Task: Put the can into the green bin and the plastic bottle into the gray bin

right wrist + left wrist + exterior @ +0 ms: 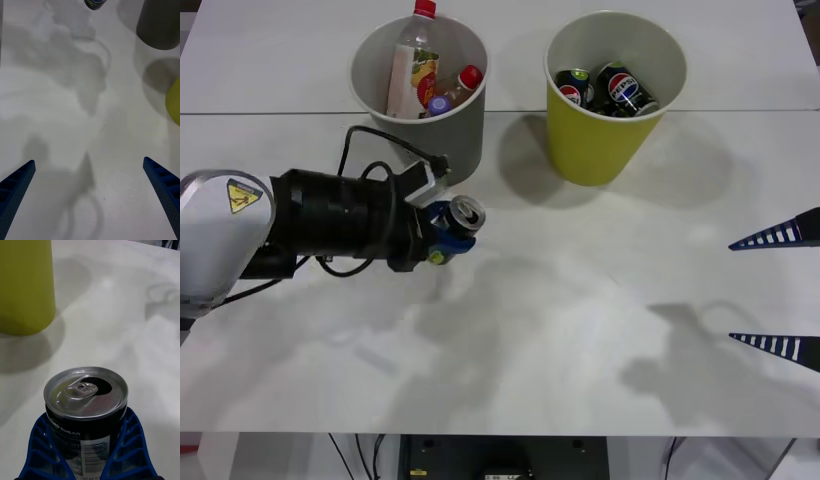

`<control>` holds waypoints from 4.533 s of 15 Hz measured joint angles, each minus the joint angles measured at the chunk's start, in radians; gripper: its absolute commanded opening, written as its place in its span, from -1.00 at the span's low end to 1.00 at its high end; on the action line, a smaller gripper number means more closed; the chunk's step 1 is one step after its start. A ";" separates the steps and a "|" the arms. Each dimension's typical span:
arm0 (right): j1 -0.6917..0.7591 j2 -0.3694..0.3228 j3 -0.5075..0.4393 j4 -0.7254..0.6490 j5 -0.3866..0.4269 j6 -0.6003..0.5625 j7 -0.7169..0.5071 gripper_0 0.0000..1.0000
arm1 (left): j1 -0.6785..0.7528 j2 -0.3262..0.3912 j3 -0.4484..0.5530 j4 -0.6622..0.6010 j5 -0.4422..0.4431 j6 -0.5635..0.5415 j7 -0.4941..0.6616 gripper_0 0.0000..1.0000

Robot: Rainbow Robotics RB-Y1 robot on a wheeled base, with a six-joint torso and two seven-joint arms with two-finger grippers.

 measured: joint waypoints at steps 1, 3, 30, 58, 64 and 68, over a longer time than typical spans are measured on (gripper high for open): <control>0.000 0.000 0.000 0.000 0.000 0.000 0.000 1.00 | -0.033 -0.002 0.001 -0.037 -0.043 -0.053 0.078 -0.97; 0.000 0.000 0.000 0.000 0.000 0.000 0.000 1.00 | -0.123 -0.006 0.001 -0.059 -0.074 -0.150 0.192 -0.96; 0.000 0.000 0.000 0.000 0.000 0.000 0.000 1.00 | -1.121 -0.426 -0.108 0.931 -0.350 -0.018 0.622 -0.92; 0.000 0.000 0.000 0.000 0.000 0.000 0.000 1.00 | -0.778 0.110 -0.010 0.511 0.185 -0.244 0.376 1.00; 0.000 0.000 0.000 0.000 0.000 0.000 0.000 1.00 | -0.581 0.272 0.096 0.368 0.312 -0.245 0.283 1.00; 0.000 0.000 0.000 0.000 0.000 0.000 0.000 1.00 | -0.362 0.327 0.226 0.141 0.294 -0.246 0.262 1.00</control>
